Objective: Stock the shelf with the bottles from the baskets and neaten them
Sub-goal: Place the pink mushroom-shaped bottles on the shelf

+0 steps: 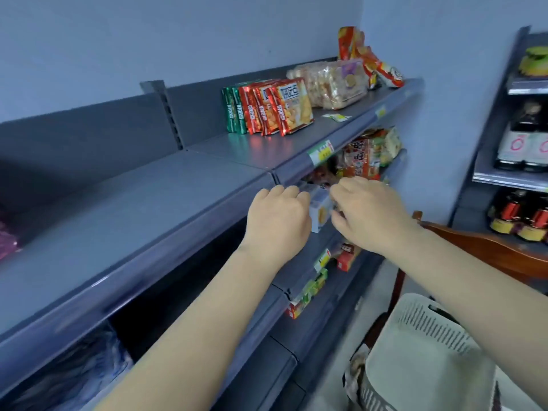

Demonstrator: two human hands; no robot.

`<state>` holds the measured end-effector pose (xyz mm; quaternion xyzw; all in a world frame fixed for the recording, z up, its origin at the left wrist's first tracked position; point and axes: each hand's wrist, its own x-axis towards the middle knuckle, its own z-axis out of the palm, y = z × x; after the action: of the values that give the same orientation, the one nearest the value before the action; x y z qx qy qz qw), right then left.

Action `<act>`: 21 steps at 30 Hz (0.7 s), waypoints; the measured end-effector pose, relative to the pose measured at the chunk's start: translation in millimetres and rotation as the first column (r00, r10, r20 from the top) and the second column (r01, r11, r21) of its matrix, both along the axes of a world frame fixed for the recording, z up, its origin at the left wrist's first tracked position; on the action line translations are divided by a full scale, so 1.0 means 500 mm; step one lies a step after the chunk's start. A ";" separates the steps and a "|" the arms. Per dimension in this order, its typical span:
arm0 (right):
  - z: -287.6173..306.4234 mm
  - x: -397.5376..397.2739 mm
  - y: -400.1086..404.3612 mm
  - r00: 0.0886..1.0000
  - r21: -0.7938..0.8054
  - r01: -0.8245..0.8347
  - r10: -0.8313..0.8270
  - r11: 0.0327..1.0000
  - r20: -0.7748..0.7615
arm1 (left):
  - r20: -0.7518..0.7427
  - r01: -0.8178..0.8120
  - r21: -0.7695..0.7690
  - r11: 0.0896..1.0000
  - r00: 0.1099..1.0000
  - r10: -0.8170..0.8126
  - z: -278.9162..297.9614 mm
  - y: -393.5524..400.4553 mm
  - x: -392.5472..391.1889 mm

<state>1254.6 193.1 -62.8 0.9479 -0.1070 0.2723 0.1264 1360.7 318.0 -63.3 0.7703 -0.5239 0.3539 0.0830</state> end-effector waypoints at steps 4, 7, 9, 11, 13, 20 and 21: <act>-0.108 -0.118 -0.096 0.980 0.170 0.162 -0.139 0.972 -0.139 | -0.185 0.161 0.083 0.983 0.972 -0.144 -0.106 -0.124 -0.058; -0.195 -0.196 -0.147 0.923 0.291 0.334 -0.249 0.897 -0.293 | -0.408 0.233 0.138 0.963 0.899 -0.159 -0.205 -0.202 -0.103; -0.259 -0.240 -0.175 0.864 0.342 0.456 -0.315 0.822 -0.394 | -0.496 0.247 0.235 0.940 0.862 -0.103 -0.272 -0.248 -0.130; -0.328 -0.278 -0.207 0.807 0.398 0.560 -0.370 0.726 -0.461 | -0.568 0.283 0.306 0.909 0.820 -0.065 -0.341 -0.291 -0.145; -0.394 -0.310 -0.238 0.739 0.456 0.661 -0.412 0.596 -0.532 | -0.641 0.319 0.348 0.881 0.767 -0.024 -0.406 -0.332 -0.156; -0.631 -0.396 -0.333 0.513 0.473 0.856 -0.468 0.210 -0.719 | -0.779 0.374 0.513 0.772 0.581 0.236 -0.649 -0.472 -0.163; -0.662 -0.401 -0.343 0.486 0.461 0.870 -0.463 0.175 -0.741 | -0.777 0.371 0.536 0.758 0.568 0.271 -0.684 -0.489 -0.162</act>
<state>1053.9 21.7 -393.8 0.7644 -0.6047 -0.1191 -0.1895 1279.6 73.7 -405.4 0.8044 -0.5347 -0.2530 0.0544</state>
